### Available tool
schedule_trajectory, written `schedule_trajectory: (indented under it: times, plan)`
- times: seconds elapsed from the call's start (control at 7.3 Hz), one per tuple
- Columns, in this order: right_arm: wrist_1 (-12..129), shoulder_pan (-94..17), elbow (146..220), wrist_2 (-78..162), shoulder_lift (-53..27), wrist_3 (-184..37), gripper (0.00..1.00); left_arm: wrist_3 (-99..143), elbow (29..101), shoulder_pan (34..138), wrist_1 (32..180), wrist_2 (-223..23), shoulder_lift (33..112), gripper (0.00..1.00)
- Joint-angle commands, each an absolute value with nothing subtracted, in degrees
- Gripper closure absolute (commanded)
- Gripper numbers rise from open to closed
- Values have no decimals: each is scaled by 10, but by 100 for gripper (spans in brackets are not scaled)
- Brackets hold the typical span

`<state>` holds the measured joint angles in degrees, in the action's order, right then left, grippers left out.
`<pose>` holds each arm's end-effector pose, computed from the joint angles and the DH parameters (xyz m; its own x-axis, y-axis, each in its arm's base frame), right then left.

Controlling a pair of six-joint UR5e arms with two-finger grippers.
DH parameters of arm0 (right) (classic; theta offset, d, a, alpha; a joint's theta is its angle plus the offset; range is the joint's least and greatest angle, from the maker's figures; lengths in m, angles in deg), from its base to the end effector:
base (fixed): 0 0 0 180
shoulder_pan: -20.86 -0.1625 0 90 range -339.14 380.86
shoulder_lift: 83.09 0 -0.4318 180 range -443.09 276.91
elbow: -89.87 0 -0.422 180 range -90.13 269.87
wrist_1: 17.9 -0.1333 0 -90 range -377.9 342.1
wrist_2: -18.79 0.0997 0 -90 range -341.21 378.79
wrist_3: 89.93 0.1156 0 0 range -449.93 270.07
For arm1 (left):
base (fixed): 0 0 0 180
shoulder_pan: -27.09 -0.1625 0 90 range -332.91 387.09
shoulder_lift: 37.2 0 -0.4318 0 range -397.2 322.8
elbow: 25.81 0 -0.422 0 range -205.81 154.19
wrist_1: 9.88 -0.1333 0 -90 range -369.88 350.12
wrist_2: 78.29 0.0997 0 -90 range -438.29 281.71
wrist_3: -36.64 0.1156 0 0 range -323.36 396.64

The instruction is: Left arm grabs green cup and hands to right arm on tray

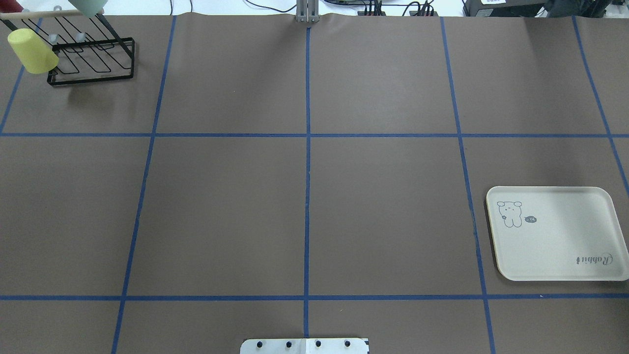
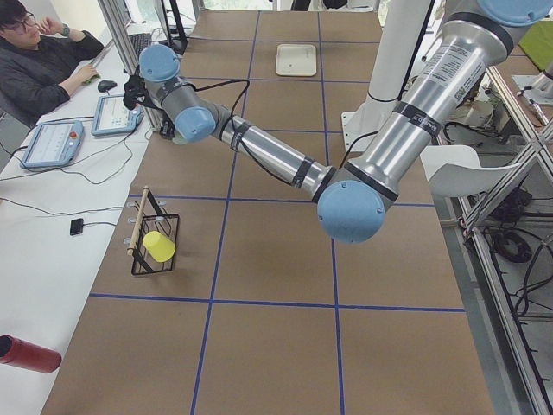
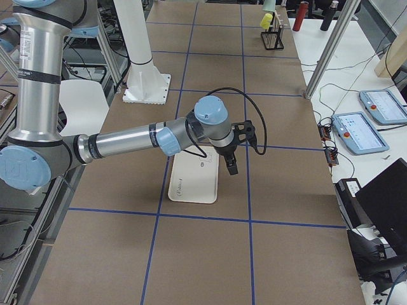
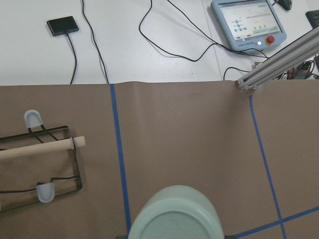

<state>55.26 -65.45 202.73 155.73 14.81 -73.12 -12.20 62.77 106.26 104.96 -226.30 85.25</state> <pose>0.0182 -0.4768 0.4958 0.6443 -0.1646 0.7468 -0.1375 0.9357 0.3249 0.0969 -0.6941 0.2612 0.3350 0.1045 -0.9364 0.2230 0.9568 0.1865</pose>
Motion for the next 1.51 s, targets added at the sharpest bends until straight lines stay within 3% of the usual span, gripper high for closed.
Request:
schedule_trajectory:
  times: [0.0,0.41,0.82,1.1,1.37]
  plan:
    - [551,-654,2076,1592,125,-607,1,-262,711,1045,1063,-2260,844,87]
    - [499,-654,2108,1628,85,-466,2,-470,755,999,1185,-2231,843,87]
    - [151,-640,2030,1628,83,-174,1,-604,812,958,1230,-2199,841,87]
    - [67,-625,2031,1624,81,-91,2,-663,849,928,1234,-2182,842,87]
    - [3,-616,2032,1619,62,-9,2,-732,897,832,1235,-2077,844,88]
